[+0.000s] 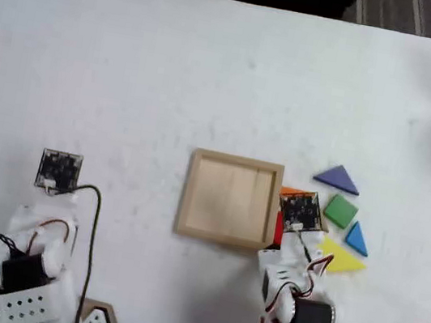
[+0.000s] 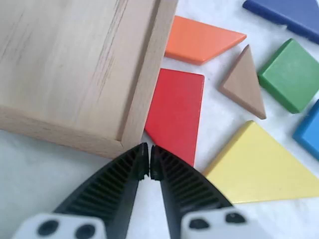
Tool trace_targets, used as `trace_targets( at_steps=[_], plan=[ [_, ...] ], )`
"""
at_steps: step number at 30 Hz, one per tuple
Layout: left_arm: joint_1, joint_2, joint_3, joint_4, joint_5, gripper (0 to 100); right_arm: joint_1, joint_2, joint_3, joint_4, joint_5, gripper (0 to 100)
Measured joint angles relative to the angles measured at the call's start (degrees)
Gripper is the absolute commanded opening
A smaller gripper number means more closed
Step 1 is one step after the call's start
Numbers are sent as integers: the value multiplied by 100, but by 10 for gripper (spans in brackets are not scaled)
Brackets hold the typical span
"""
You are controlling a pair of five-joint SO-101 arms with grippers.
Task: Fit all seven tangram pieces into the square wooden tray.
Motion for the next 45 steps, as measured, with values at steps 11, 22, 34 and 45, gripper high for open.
trace_targets(
  at_steps=[11, 22, 34, 45],
  plan=[
    [0, 0, 0, 0, 0, 25, 0, 0, 0, 0, 0, 18],
    [0, 0, 0, 0, 0, 25, 0, 0, 0, 0, 0, 18],
    [0, 0, 0, 0, 0, 26, 0, 0, 0, 0, 0, 18],
    [844, 0, 0, 0, 0, 27, 0, 0, 0, 0, 0, 18]
  ],
)
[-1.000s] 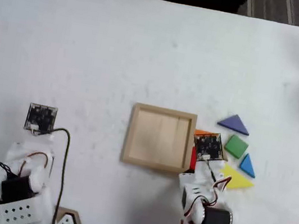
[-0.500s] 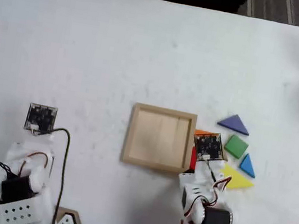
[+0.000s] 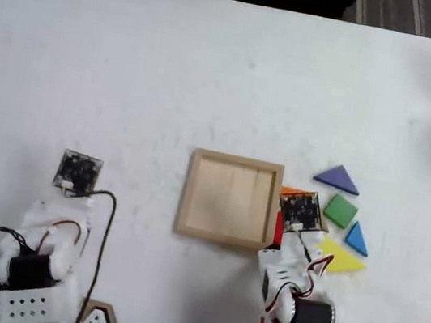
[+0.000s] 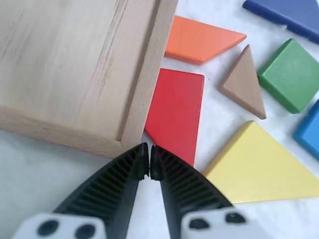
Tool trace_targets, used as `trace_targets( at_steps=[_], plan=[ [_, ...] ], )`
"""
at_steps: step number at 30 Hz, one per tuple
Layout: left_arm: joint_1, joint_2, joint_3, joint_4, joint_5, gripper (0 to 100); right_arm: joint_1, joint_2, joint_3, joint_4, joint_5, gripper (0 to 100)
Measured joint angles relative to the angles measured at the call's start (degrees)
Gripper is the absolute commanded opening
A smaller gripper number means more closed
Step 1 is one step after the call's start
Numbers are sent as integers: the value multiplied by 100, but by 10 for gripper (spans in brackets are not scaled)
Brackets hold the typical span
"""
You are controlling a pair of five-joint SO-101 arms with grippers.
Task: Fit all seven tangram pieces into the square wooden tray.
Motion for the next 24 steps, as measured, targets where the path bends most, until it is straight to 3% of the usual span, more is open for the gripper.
trace_targets(
  at_steps=[12, 24],
  plan=[
    [105, 0, -79, 0, 0, 27, 0, 0, 0, 0, 0, 18],
    [158, 0, -1055, -70, 0, 28, 0, 0, 0, 0, 0, 18]
  ],
)
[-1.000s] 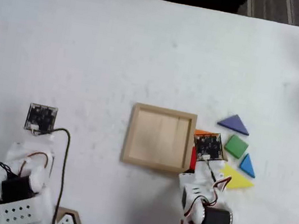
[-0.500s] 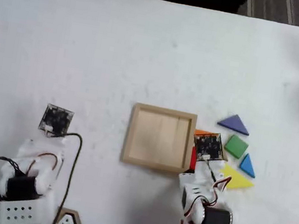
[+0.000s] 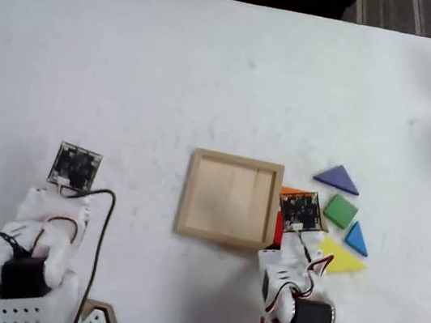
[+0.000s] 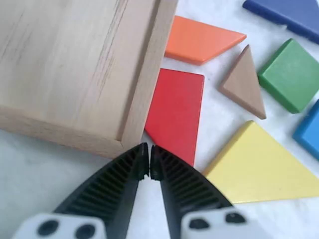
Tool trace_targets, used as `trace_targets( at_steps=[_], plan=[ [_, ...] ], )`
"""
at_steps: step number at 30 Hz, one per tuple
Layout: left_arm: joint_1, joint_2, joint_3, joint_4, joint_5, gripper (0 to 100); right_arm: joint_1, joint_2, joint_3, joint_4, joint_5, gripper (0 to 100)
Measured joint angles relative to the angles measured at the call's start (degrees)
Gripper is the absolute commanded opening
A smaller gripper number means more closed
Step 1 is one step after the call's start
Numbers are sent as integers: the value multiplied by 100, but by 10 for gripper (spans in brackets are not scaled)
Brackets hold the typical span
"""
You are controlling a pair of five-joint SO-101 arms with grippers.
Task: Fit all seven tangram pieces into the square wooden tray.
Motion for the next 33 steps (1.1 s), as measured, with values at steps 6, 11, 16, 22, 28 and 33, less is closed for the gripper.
trace_targets(
  at_steps=[6, 11, 16, 22, 28, 33],
  plan=[
    [0, -26, -1442, 237, 0, 28, 0, 0, 0, 0, 0, 18],
    [0, 1222, -2567, 360, 0, 28, 0, 0, 0, 0, 0, 18],
    [264, 3305, -3789, 360, 686, 28, 0, 0, 0, 0, 0, 18],
    [1257, 5143, -4712, 360, 1758, 28, 0, 0, 0, 0, 0, 18],
    [2629, 6022, -5363, 360, 2541, 177, 0, 0, 0, 0, 0, 18],
    [3288, 6681, -5521, 88, 3288, 249, 0, 0, 0, 0, 0, 18]
  ],
)
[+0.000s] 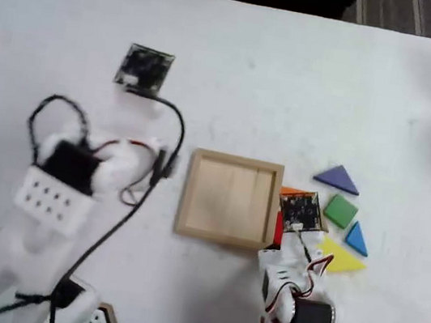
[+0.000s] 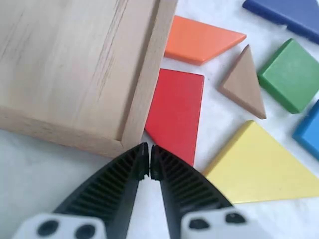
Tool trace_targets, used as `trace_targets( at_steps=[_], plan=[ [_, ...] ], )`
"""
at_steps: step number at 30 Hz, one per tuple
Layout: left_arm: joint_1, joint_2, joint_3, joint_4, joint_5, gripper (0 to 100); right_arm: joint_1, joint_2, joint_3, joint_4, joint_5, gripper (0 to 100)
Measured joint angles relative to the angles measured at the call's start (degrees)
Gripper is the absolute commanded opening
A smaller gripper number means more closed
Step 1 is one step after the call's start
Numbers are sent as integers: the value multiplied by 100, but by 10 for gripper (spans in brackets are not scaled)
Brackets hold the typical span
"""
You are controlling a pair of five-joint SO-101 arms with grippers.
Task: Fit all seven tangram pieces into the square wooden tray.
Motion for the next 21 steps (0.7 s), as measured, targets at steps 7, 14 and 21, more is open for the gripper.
trace_targets(
  at_steps=[7, 14, 21],
  plan=[
    [105, 1336, 0, -888, 316, 216, 0, 0, 0, 0, 0, 18],
    [114, 3191, -18, -1767, 316, 210, 0, 0, 0, 0, 0, 18],
    [114, 3974, -35, -2180, 316, 210, 0, 0, 0, 0, 0, 18]
  ],
)
